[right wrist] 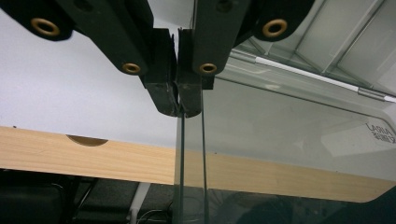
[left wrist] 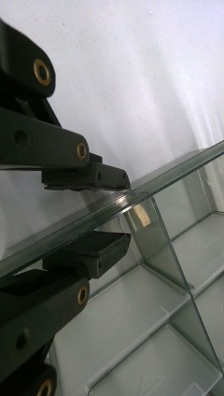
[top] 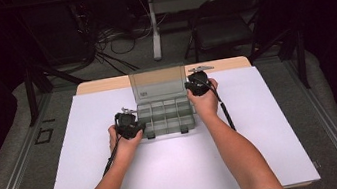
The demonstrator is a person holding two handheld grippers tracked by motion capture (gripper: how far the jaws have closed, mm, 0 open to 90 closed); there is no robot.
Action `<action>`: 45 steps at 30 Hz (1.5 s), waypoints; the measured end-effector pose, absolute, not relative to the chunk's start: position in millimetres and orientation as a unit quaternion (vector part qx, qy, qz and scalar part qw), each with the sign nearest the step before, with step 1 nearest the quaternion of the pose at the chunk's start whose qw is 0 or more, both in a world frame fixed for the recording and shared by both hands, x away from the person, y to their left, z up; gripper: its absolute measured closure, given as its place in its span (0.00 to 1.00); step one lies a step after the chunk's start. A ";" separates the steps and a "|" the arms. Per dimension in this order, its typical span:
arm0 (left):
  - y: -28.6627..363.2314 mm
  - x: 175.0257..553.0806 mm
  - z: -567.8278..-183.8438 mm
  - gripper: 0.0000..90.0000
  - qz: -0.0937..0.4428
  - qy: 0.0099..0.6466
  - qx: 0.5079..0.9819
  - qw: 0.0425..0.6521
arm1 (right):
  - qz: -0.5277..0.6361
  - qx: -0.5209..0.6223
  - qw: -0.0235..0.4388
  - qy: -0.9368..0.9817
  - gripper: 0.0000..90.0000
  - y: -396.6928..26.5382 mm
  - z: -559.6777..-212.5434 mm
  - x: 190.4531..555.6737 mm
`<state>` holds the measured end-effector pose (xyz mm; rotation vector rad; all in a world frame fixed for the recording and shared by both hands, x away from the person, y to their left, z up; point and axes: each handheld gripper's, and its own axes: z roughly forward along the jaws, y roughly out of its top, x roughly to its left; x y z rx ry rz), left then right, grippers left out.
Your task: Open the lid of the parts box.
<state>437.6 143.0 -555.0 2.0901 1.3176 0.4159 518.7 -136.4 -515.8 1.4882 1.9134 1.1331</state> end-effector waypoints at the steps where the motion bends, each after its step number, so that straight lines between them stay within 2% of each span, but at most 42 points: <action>1: 143.2 437.6 -554.9 0.76 0.157 0.499 0.793 0.312 | 0.412 0.541 0.231 0.695 0.98 -136.5 -516.0 519.2; 16: 142.9 437.2 -555.3 0.76 0.158 0.504 0.789 0.313 | 0.402 0.561 0.214 0.691 0.98 -135.3 -519.6 534.1; 29: 142.8 436.3 -555.9 0.76 0.161 0.505 0.788 0.315 | 0.382 0.572 0.197 0.698 1.00 -134.2 -541.4 547.7; 45: 142.4 436.1 -556.1 0.76 0.161 0.509 0.784 0.316 | 0.376 0.565 0.212 0.704 0.98 -131.0 -542.1 547.0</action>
